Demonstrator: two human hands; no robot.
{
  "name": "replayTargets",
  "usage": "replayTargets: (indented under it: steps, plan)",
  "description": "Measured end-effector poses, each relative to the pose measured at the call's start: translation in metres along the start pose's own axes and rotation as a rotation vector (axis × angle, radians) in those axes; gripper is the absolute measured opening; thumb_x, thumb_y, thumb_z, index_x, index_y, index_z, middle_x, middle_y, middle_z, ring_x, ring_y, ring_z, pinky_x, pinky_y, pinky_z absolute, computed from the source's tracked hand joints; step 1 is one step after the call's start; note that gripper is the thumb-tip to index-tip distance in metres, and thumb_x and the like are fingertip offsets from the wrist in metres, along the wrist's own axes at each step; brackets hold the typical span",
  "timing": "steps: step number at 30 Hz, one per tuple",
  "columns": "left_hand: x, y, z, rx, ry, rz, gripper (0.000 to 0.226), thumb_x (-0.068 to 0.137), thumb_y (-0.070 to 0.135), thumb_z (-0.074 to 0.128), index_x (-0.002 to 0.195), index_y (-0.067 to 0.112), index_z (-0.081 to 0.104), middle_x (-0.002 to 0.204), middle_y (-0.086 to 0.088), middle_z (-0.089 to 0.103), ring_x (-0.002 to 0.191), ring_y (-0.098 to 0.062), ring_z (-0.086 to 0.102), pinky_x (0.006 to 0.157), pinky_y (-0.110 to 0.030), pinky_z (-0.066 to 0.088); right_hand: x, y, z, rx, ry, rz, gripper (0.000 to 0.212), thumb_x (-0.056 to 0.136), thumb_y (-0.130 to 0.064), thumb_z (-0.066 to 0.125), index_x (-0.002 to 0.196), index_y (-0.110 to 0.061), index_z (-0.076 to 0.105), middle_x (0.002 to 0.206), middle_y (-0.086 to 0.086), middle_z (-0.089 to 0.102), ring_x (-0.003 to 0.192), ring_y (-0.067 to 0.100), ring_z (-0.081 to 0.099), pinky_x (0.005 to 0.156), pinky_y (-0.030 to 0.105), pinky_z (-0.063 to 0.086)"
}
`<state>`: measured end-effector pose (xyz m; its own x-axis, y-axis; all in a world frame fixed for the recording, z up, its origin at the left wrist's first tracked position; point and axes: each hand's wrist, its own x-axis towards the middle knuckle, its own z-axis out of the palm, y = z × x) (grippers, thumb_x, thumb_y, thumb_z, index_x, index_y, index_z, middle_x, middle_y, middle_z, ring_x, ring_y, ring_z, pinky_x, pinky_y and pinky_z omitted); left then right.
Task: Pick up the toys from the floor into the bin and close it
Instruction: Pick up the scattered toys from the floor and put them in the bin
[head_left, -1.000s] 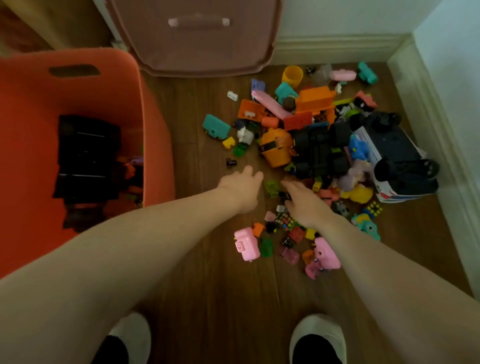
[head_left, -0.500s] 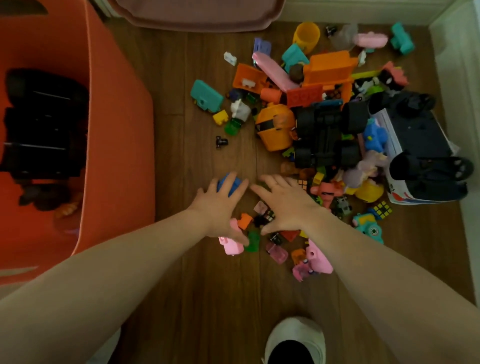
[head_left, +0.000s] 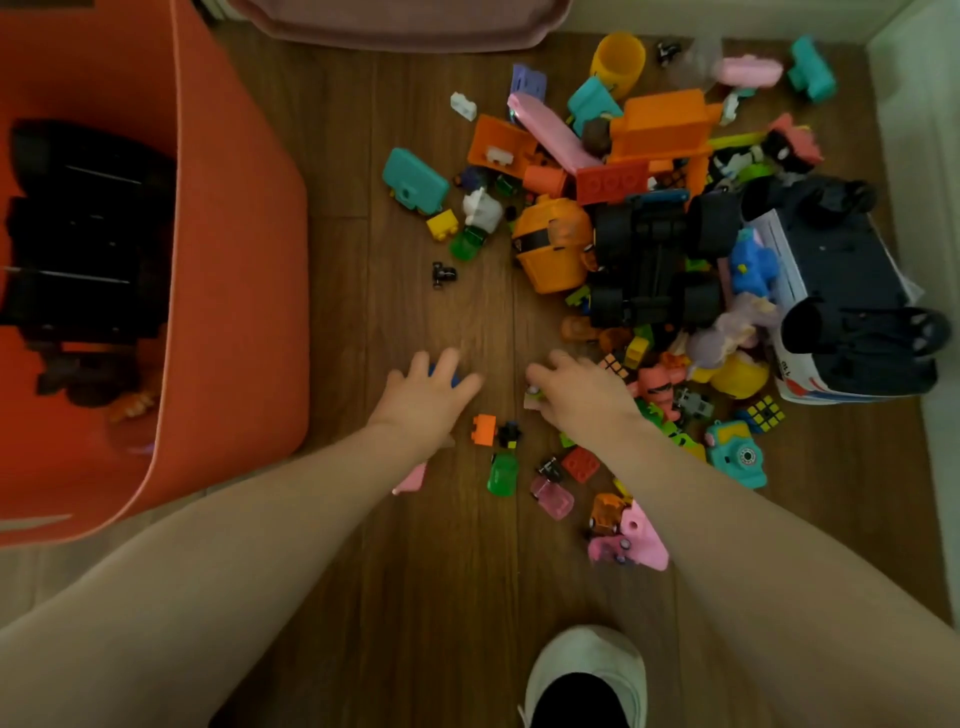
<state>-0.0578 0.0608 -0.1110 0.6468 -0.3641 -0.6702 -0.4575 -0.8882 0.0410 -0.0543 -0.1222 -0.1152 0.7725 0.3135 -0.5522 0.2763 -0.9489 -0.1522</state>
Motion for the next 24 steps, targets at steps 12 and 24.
replayTargets:
  steps: [12,24]
  plan:
    - [-0.018,-0.01,-0.04,-0.812,0.27,-0.176,0.011,0.078,0.027,0.062,0.084,0.019,0.057,0.093,-0.003,0.053,0.083,-0.02,0.055,0.068,-0.03,0.046,-0.03,-0.01,-0.045,2.134,-0.04,0.451,0.004,0.088,-0.019,0.057,0.086,-0.016,0.059,0.086,0.005,0.064,0.061,0.014,0.064,0.04,0.015,0.038]
    - [-0.14,-0.128,-0.133,-0.766,0.694,0.002,0.033,0.068,0.044,0.047,0.089,0.022,0.059,0.095,0.001,0.047,0.085,-0.011,0.05,0.073,-0.017,0.035,-0.013,-0.138,-0.179,1.987,-0.08,0.076,0.028,0.091,-0.038,0.05,0.085,-0.013,0.06,0.072,0.003,0.061,0.057,0.013,0.055,0.036,0.014,0.029]
